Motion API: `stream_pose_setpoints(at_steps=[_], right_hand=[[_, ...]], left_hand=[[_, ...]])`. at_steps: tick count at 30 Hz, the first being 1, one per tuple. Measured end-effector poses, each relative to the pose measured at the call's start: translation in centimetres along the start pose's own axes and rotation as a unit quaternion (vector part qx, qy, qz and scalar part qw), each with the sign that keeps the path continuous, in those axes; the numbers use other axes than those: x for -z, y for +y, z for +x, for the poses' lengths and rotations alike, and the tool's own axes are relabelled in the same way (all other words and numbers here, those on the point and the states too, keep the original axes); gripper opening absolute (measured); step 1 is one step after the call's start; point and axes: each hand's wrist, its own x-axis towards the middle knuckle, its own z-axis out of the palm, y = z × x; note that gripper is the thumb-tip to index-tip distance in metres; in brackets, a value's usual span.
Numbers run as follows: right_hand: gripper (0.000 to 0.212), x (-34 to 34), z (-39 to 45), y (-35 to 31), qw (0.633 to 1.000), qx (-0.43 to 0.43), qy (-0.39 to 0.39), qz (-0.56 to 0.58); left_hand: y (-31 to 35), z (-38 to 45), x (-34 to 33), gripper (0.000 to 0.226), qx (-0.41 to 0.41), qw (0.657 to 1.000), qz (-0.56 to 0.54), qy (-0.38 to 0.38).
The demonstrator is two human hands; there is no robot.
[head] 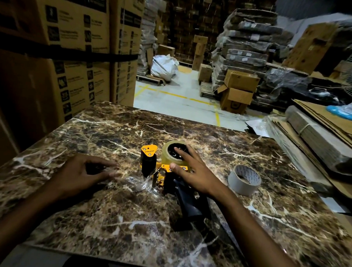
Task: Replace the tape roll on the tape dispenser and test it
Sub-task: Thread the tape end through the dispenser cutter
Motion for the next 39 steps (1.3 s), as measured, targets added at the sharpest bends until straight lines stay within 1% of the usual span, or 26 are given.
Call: stream_pose_setpoints(at_steps=[2, 5, 6, 9, 14, 18, 20, 23, 25, 29, 34, 36, 37, 39], right_hand=[[0.102, 0.0, -0.1, -0.1, 1.0, 0.001, 0.0, 0.001], [0.103, 0.0, -0.1, -0.2, 1.0, -0.004, -0.003, 0.008], [0.104, 0.1, -0.1, -0.2, 1.0, -0.006, -0.002, 0.007], [0.105, 0.1, -0.1, -0.2, 1.0, -0.01, -0.001, 0.004], [0.104, -0.1, -0.1, -0.1, 1.0, -0.01, 0.003, 0.011], [0.103, -0.2, 0.0, 0.0, 1.0, -0.006, 0.007, 0.013], [0.104, -0.2, 0.1, 0.0, 1.0, -0.004, 0.008, 0.012], [0.105, -0.2, 0.0, 0.0, 1.0, 0.0, 0.012, 0.014], [0.103, -0.2, -0.1, 0.0, 1.0, 0.001, 0.012, 0.017], [0.091, -0.1, -0.2, -0.2, 1.0, -0.003, 0.007, 0.018], [0.079, -0.2, -0.6, -0.5, 1.0, -0.004, 0.018, 0.023], [0.082, -0.4, -0.8, -0.5, 0.999, -0.004, 0.024, 0.03], [0.086, -0.5, -1.0, -0.5, 0.999, -0.004, 0.027, 0.034], [0.089, -0.6, -1.2, -0.6, 0.999, -0.007, 0.034, 0.039]], left_hand=[[1.0, -0.3, -1.2, 0.072, -0.035, 0.999, 0.037, 0.008], [2.4, 0.6, -4.2, 0.095, -0.126, 0.986, 0.109, -0.029], [2.6, 1.3, -5.0, 0.103, -0.139, 0.98, 0.137, -0.037], [2.8, 3.0, -6.7, 0.121, -0.142, 0.971, 0.188, -0.033], [2.7, 3.6, -7.0, 0.131, -0.143, 0.963, 0.228, -0.01], [3.1, 3.7, -6.5, 0.125, -0.152, 0.957, 0.246, -0.002], [3.3, 3.7, -6.3, 0.11, -0.155, 0.955, 0.254, 0.012], [3.4, 4.0, -6.7, 0.081, -0.158, 0.958, 0.232, 0.06], [3.6, 4.3, -6.9, 0.073, -0.154, 0.963, 0.21, 0.075], [3.4, 4.0, -6.6, 0.075, -0.153, 0.963, 0.213, 0.067], [2.3, 2.5, -6.4, 0.083, -0.11, 0.967, 0.213, 0.085], [2.2, 1.9, -6.5, 0.086, -0.093, 0.967, 0.215, 0.101], [2.2, 1.5, -6.6, 0.083, -0.083, 0.968, 0.212, 0.107], [2.3, 1.0, -7.0, 0.067, -0.059, 0.974, 0.19, 0.113]])
